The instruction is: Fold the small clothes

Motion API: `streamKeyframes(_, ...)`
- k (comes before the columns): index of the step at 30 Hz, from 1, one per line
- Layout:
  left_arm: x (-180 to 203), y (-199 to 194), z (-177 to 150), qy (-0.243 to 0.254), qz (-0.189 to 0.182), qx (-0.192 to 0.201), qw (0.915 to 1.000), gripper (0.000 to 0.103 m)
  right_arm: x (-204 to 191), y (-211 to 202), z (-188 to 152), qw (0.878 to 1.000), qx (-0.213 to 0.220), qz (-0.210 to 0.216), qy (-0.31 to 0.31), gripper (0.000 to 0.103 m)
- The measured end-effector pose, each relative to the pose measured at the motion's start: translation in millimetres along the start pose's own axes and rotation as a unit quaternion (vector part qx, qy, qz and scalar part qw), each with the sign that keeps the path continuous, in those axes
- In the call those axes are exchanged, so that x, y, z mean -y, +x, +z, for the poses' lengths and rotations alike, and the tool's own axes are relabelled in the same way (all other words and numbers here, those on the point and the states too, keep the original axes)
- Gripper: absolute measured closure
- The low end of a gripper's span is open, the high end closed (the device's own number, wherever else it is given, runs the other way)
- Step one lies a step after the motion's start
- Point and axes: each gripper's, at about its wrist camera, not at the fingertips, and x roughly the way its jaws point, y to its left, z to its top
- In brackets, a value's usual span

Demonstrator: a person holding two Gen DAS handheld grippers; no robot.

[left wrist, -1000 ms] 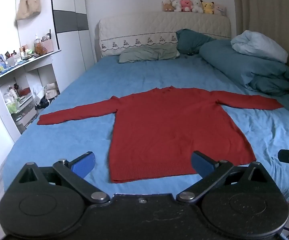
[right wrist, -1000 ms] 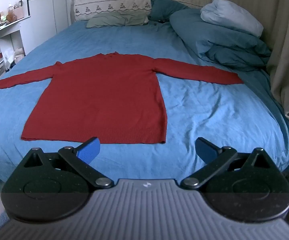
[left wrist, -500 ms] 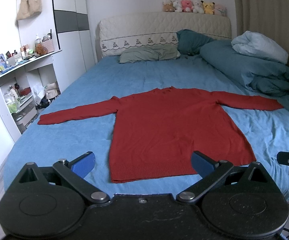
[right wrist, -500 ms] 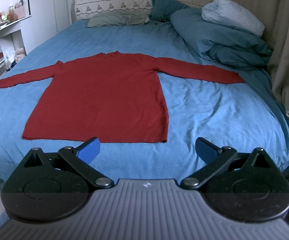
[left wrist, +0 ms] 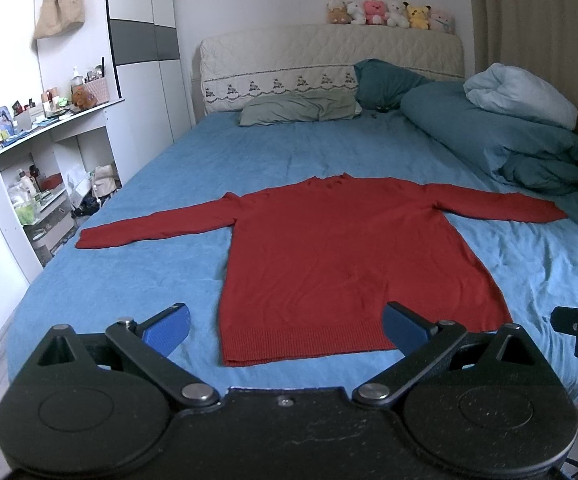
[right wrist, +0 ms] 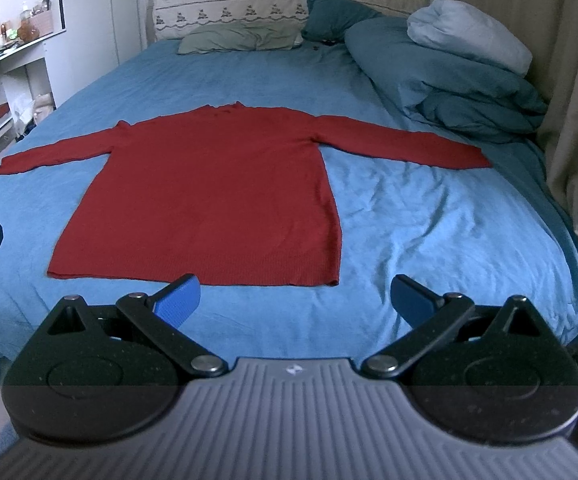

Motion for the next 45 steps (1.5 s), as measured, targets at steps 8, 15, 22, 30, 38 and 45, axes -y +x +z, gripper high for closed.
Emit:
streamKeyframes(8,-1.7,-1.6,-0.4,-0.003,-0.001,0.001,1.0000,0.000,-0.8,0.0,0.2,1.000,0.000,0.000,0.001,0.000)
streamKeyframes(15,-2.9,-1.7,0.0,-0.004,-0.002,0.001,1.0000,0.000,-1.4,1.5,1.3,1.000,0.000,0.000,-0.001,0.000)
streamKeyframes(22,-2.8,-1.6,0.1,-0.004,-0.002,0.001,1.0000,0.000,-2.0,1.3,0.8,1.000,0.001,0.000,-0.001,0.000)
streamKeyframes(30,-3.2,-1.7,0.3,-0.004,-0.002,0.001,1.0000,0.000,-1.9,1.6,0.5,1.000,0.001,0.000,-0.001,0.000)
streamKeyframes(38,-2.8,-1.7,0.3,-0.003,-0.002,0.001,1.0000,0.000,-2.4,1.8,0.5,1.000,0.001,-0.001,-0.001,0.000)
streamKeyframes(45,-2.9,-1.7,0.1,-0.003,-0.002,0.001,1.0000,0.000,-1.9,1.4,0.8,1.000,0.001,0.000,-0.001,0.000)
